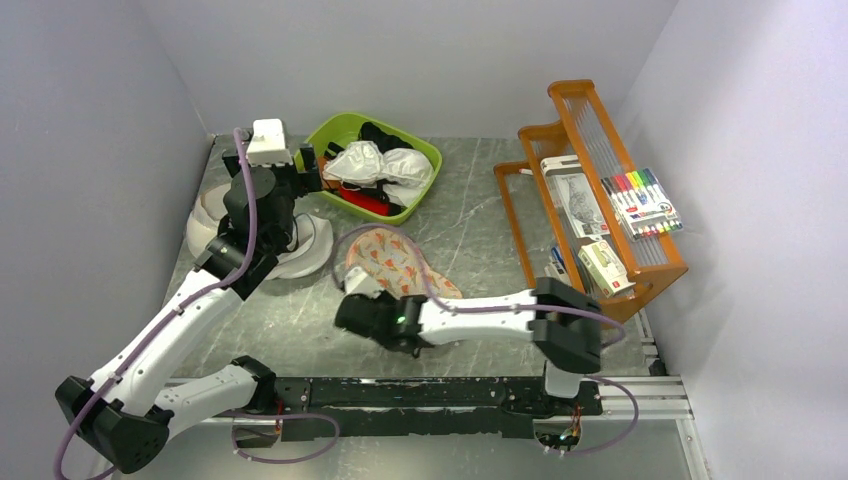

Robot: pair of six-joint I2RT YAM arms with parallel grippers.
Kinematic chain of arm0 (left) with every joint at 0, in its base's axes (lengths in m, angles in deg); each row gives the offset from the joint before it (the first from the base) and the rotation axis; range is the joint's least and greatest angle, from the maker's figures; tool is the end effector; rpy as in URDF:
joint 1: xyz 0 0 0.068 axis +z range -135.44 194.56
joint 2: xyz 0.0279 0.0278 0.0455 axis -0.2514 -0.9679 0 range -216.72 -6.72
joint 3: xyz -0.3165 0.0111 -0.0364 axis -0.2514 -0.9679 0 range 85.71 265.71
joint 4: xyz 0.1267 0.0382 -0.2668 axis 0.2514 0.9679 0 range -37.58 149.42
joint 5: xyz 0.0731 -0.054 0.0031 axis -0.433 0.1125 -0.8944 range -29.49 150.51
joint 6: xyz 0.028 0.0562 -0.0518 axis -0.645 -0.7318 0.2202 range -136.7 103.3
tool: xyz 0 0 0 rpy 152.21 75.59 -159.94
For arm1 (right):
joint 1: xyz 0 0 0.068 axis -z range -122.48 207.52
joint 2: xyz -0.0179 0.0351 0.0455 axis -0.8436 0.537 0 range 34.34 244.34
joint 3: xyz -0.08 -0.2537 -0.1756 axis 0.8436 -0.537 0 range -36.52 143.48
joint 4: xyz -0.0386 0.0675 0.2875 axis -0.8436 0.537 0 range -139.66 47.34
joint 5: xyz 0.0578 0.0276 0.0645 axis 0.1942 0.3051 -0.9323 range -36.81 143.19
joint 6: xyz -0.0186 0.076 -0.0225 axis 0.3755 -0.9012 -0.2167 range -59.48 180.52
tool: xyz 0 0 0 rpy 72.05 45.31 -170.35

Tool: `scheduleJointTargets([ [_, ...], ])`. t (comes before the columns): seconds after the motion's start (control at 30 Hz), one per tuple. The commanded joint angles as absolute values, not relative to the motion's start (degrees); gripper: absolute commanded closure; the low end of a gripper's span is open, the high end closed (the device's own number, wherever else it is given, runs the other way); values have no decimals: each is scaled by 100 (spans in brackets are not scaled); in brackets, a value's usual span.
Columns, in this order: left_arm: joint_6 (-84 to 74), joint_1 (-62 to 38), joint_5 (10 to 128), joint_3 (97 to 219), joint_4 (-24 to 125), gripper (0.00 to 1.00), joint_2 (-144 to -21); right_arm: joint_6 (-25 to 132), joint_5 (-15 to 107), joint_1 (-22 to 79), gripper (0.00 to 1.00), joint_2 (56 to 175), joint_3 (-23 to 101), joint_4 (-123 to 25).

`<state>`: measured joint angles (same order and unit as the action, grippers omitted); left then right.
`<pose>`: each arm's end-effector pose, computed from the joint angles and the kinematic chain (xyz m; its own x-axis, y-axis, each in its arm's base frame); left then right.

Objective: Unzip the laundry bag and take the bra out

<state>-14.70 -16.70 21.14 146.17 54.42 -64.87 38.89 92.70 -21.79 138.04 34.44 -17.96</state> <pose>0.2500 -0.0993 0.4499 0.0095 -0.0373 -0.9993 -0.1409 0.9893 -0.0382 0.1220 0.4043 0.1972 -0.4162 -0.6719 -0.6127 -0.5958 0.7105 -0.3745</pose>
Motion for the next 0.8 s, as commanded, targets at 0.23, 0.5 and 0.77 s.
scheduleJointTargets([
  [0.23,-1317,-1629,2307,14714,5475,1,-6538,3357,4799,328,100,10668,790,-4902],
  [0.5,-1267,-1629,2390,14719,5512,1,-6589,2916,5654,1648,100,10021,495,-4092],
  [0.77,-1229,-1624,2465,14745,5552,1,-6635,2484,8779,2067,100,9779,241,-2823],
])
